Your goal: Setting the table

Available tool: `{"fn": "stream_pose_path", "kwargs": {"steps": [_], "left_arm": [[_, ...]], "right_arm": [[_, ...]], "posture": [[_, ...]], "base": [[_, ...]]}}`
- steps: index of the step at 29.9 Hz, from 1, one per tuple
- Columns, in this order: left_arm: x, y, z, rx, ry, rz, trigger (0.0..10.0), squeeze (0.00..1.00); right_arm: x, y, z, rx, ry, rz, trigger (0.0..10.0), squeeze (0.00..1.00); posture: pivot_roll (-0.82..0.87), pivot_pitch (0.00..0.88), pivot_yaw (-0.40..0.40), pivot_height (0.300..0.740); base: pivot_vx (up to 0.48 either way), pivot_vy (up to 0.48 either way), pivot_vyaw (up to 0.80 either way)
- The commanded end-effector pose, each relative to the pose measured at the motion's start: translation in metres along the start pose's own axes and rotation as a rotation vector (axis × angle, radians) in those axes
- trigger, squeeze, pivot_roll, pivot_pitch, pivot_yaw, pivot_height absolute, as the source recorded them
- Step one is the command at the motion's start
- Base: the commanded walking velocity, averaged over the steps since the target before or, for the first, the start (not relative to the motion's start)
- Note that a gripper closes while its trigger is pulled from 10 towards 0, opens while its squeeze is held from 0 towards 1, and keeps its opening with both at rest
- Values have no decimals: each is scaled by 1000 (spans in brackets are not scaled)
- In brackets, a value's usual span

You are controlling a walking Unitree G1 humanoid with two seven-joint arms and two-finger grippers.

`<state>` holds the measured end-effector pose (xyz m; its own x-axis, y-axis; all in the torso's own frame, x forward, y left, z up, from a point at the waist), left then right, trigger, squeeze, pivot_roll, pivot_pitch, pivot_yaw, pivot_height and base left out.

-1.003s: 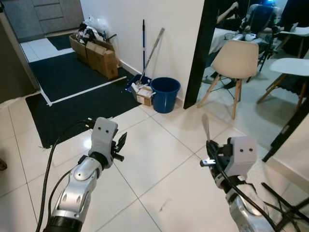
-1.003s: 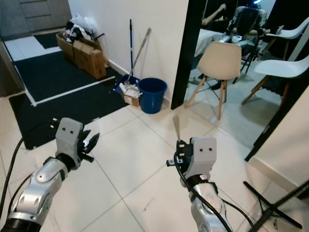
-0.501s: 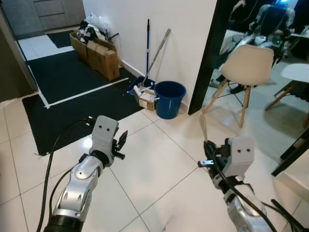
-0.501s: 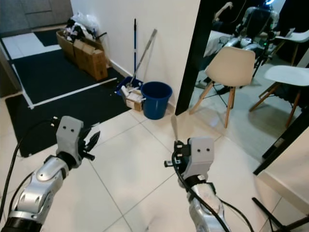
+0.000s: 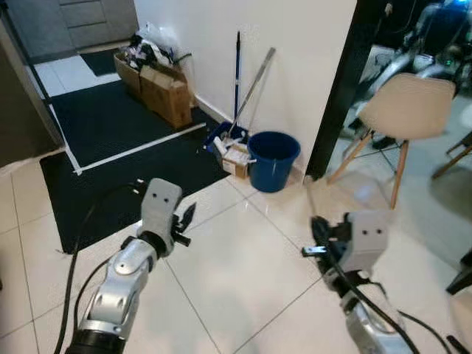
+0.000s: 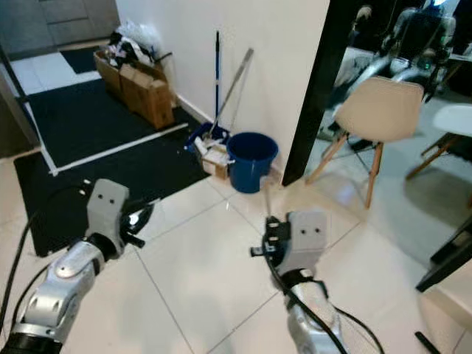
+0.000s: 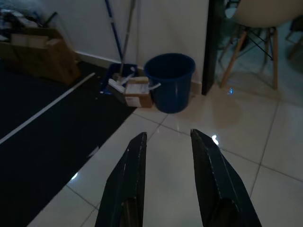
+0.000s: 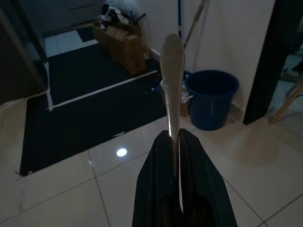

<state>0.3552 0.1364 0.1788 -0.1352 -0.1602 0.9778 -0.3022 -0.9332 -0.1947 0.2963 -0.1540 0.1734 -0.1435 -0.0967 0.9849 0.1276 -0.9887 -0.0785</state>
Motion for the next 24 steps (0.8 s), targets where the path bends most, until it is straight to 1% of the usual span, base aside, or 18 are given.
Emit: {"fn": "stream_pose_path", "kwargs": {"steps": [1,12,14,18,23,24], "left_arm": [[-4,3,-1,-14,-19,-5,10000,0],[-5,3,-2,-11,-25,-3,10000,0],[-6,3,-2,-7,-33,-6,10000,0],[-9,4,-2,0,-54,-21,10000,0],[-12,8,-3,-30,-80,-58,10000,0],[-14,12,-5,-50,-90,-61,10000,0]], "right_arm": [[-1,5,-2,-19,-5,-7,10000,0],[-1,4,-2,-15,-6,-8,10000,0],[-1,3,-2,-15,-5,-8,10000,0],[-1,3,-3,-16,-5,-12,10000,0],[-1,3,-3,-13,-4,-15,10000,0],[-1,4,-4,-13,-3,-16,10000,0]], "posture": [[-88,138,122,740],[-88,134,122,740],[-89,131,124,740],[-91,128,125,740],[-95,125,126,740],[-97,124,130,740]], "base": [[480,0,0],[480,0,0],[292,0,0],[0,0,0],[0,0,0],[0,0,0]]}}
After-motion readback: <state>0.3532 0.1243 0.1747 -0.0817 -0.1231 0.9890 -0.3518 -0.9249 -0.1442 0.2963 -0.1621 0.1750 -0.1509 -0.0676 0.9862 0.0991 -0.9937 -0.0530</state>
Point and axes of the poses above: a point about 5 cm out from each wrist's last joint towards the gripper, its own z axis pointing out of the wrist towards the gripper, its own x axis along the axis of the wrist's last joint, y = z × x, the point moved 2 cm from there along z, pointing out of the wrist towards the gripper, and after that the axes turned 2 degrees about z, right-handed, at the moved point
